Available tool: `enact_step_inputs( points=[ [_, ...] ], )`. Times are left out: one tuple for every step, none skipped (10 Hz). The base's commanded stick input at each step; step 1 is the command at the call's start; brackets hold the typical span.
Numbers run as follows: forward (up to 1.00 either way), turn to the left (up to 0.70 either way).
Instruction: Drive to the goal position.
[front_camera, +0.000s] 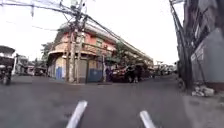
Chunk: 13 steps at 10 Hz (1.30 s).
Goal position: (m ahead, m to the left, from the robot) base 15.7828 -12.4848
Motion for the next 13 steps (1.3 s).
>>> enact_step_inputs(
  points=[
    [1.00,-0.40],
    [1.00,-0.40],
    [1.00,-0.03],
    [1.00,0.00],
    [1.00,0.00],
    [1.00,0.00],
    [1.00,0.00],
    [1.00,0.00],
    [1.00,0.00],
    [1.00,0.00],
    [1.00,0.00],
    [1.00,0.00],
    [1.00,0.00]
  ],
)
